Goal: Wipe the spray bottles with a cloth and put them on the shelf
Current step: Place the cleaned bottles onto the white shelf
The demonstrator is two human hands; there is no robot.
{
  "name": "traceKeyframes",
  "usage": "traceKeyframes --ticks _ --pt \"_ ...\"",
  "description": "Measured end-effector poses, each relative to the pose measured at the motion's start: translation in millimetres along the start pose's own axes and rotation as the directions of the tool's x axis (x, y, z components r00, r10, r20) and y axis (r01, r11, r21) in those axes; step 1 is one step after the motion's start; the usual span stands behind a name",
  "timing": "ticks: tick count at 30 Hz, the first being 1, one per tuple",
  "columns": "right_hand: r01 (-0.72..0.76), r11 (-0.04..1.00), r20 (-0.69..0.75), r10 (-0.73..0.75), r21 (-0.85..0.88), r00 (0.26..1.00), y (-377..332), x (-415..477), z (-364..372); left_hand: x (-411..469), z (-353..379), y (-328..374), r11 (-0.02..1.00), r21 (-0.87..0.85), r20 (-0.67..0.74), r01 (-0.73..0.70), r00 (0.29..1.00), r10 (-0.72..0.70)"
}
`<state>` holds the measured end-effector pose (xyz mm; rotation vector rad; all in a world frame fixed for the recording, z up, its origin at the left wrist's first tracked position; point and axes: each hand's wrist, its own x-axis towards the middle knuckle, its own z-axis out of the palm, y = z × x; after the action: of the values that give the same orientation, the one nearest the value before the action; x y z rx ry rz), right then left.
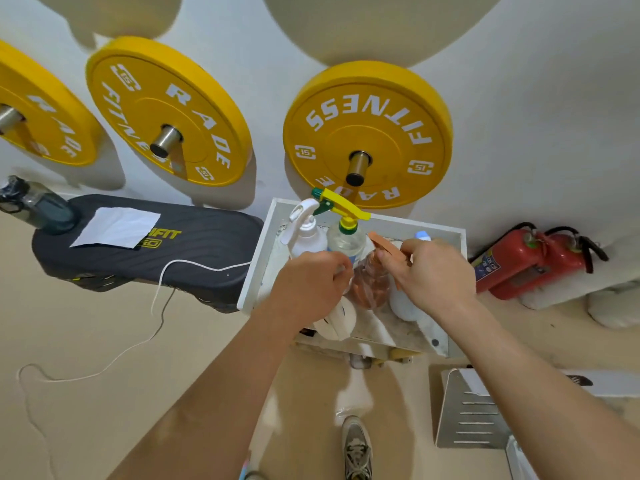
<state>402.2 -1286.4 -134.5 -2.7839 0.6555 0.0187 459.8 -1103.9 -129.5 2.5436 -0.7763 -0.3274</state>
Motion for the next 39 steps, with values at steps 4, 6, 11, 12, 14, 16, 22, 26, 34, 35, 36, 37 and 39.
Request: traceKeyframes --ticks 4,6,11,12,14,16,22,26,34,35,36,37,39 --pt "-0.052 0.986 0.379 -0.012 0.158 0.925 6.3 14.1 -12.2 14.4 3.0 6.1 0.998 0.008 0.0 0.058 0.998 -0.058" --pt "-0.079 0.969 0.461 -0.04 0.236 0.886 13.4 13.4 -23.4 22.7 1.5 6.7 0.993 0.003 0.047 0.121 0.992 -0.121" --pt "-0.226 0.824 0.494 -0.074 0.519 0.866 43.7 14.0 -53.5 40.9 -3.1 7.4 0.959 -0.05 0.153 0.278 0.951 -0.267" --pt "-0.234 0.791 0.479 -0.084 0.566 0.874 48.3 15.0 -54.3 41.8 -2.5 8.1 0.956 -0.044 0.156 0.292 0.947 -0.282" --pt "-0.206 0.77 0.401 -0.07 0.604 0.913 52.8 18.2 -46.7 41.7 -1.2 8.7 0.951 -0.03 0.163 0.308 0.94 -0.299" --pt "-0.137 0.804 0.306 -0.059 0.579 0.95 52.4 20.7 -32.6 40.7 0.0 8.4 0.944 -0.061 0.146 0.324 0.939 -0.312" --pt "0.039 0.931 0.152 -0.101 0.363 0.983 45.5 19.3 -8.8 24.2 -5.9 16.8 0.963 -0.022 0.106 0.267 0.959 -0.264" --pt "-0.011 0.924 -0.043 0.03 0.382 0.999 47.0 0.5 -12.4 1.2 -2.4 36.6 0.959 -0.095 0.073 0.268 0.962 -0.262" --pt "-0.151 0.817 0.489 -0.175 0.557 0.855 74.2 -79.9 33.2 -23.3 32.6 76.4 0.736 -0.599 -0.042 0.315 0.906 -0.421" --pt "-0.174 0.789 0.463 -0.154 0.59 0.873 75.9 -81.3 41.3 -22.9 41.1 81.7 0.7 -0.645 -0.021 0.306 0.909 -0.416" --pt "-0.187 0.738 0.398 -0.119 0.648 0.91 75.3 -80.4 47.5 -21.9 50.5 85.9 0.672 -0.678 0.004 0.299 0.915 -0.403" --pt "-0.175 0.681 0.305 -0.075 0.711 0.949 74.5 -79.3 54.2 -20.7 58.7 89.9 0.665 -0.688 0.025 0.292 0.925 -0.38" --pt "-0.14 0.633 0.161 0.024 0.761 0.987 70.7 -78.7 62.2 -18.3 68.2 94.0 0.682 -0.676 0.037 0.28 0.937 -0.348"
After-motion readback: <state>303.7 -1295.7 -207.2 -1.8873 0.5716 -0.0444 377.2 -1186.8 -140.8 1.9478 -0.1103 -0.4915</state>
